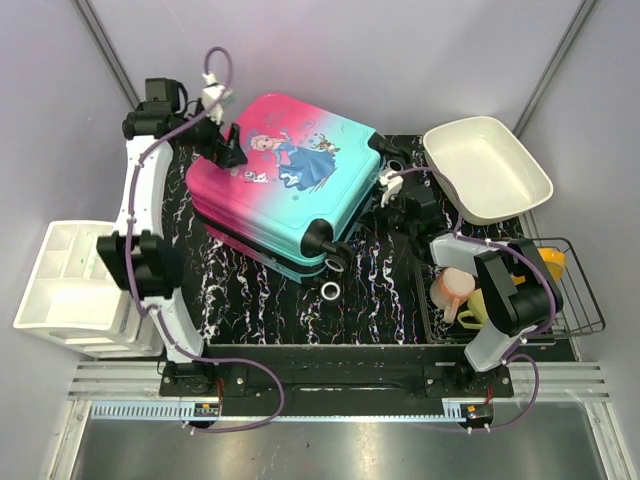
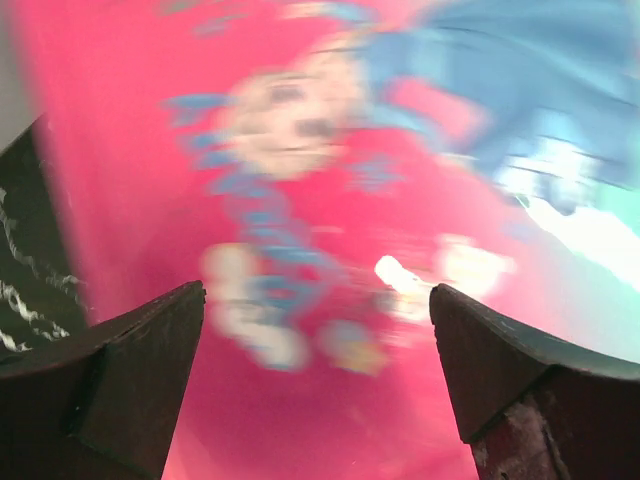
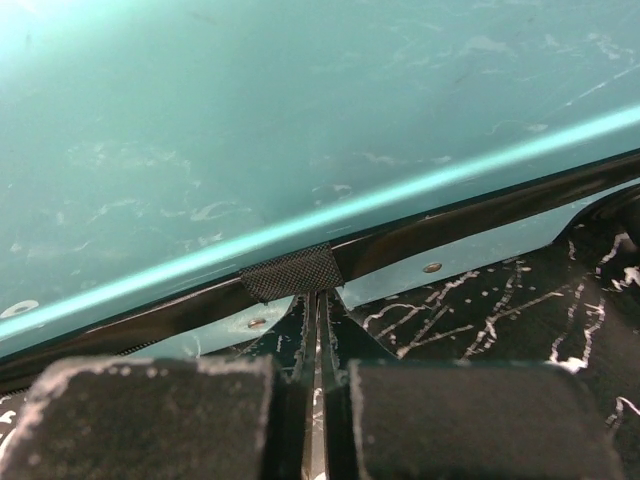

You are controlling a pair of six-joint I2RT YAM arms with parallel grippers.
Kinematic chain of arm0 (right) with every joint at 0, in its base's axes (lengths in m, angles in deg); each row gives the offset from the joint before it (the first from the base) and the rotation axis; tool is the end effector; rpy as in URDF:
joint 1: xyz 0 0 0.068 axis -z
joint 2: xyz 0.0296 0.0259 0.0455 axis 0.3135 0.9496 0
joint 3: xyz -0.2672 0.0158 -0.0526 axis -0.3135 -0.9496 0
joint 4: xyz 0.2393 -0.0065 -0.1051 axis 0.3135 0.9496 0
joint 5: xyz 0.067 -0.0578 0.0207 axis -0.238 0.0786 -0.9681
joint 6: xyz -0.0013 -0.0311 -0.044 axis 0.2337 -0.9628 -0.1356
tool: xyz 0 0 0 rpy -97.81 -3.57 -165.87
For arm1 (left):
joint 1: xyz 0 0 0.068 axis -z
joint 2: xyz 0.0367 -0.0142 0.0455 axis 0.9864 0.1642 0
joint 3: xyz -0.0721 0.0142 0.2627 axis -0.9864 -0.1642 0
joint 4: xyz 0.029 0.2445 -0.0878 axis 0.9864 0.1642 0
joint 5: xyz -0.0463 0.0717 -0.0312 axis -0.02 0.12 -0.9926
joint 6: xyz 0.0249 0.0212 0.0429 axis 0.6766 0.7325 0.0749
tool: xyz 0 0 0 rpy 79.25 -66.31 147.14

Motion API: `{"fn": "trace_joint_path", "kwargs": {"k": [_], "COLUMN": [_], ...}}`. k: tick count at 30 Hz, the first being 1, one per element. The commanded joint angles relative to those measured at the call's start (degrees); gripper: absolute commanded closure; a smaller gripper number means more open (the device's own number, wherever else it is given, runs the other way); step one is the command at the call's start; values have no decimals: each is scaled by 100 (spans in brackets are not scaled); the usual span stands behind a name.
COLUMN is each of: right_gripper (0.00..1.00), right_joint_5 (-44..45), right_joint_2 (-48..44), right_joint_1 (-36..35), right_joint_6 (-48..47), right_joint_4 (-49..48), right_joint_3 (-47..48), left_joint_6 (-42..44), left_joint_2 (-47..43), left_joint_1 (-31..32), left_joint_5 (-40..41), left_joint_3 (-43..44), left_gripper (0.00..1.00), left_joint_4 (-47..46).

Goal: Open, take out, and arrange the luggage

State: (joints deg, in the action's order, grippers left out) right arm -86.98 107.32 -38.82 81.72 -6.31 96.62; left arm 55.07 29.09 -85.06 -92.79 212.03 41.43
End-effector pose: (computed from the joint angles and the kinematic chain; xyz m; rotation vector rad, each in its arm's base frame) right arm 0.3232 0.1401 0.1964 -0.6835 1.7980 0.7388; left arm 0.4280 0.0104 0.3835 0.7323 2.0653 -0.5421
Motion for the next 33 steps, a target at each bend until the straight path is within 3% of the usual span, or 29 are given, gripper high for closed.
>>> {"fn": "trace_joint_path", "kwargs": {"k": [1, 7, 12, 18, 26, 33], "right_gripper": [100, 100, 100, 100, 100, 100], "right_joint_5": [-183, 284, 748, 1514, 2489, 2473], "right_joint_2": [-127, 6, -240, -451, -522, -434], "right_joint_1": [-975, -1214, -1214, -1214, -1161, -599], "right_joint_6": [399, 469, -101, -743, -1639, -1974], "right_joint_4": [-990, -825, -385, -50, -138, -235], "right_joint_3": [236, 579, 448, 211, -53, 69], "left_joint_6": [2418, 3493, 3913, 4415, 4319, 4460], "left_joint_2": [-1921, -3277, -3402, -3043, -2681, -2839], "left_joint_1": [1056, 2743, 3859, 4353, 4407, 4231], "left_joint_5": [-269, 144, 530, 1074, 1796, 2016], "left_joint_3": [-836, -2710, -3117, -3152, -3548, -4163], "left_gripper": [1, 1, 1, 1, 5, 13], "left_joint_4": [1712, 1845, 2029, 2285, 1906, 1907]}}
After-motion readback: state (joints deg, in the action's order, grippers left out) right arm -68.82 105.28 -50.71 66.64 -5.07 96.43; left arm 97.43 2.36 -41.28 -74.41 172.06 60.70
